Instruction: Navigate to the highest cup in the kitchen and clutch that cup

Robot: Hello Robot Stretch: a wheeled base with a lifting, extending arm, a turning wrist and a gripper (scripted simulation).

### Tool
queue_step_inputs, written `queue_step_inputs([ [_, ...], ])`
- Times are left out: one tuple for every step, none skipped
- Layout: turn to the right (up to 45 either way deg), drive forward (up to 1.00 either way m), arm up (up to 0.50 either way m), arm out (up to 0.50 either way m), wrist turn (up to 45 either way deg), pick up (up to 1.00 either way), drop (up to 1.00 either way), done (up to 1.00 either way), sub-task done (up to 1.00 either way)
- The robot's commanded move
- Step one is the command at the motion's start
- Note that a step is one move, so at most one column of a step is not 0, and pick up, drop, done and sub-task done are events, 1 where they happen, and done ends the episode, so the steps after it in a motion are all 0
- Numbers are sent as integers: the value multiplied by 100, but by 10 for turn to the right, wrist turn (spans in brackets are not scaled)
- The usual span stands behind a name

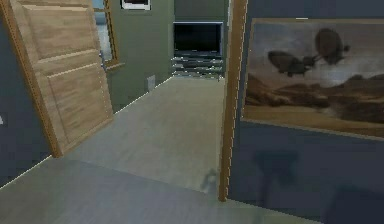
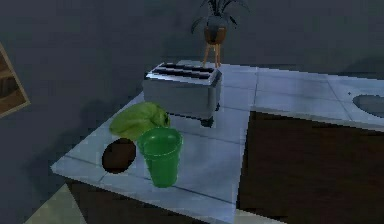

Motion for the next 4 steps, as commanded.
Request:
queue_step_inputs([
  [0,0,38,0,0,0,0,0,0],
  [0,0,0,8,0,0,0,0,0],
  [0,0,0,0,450,0,0,0,0],
  [0,0,0,0,450,0,0,0,0],
])
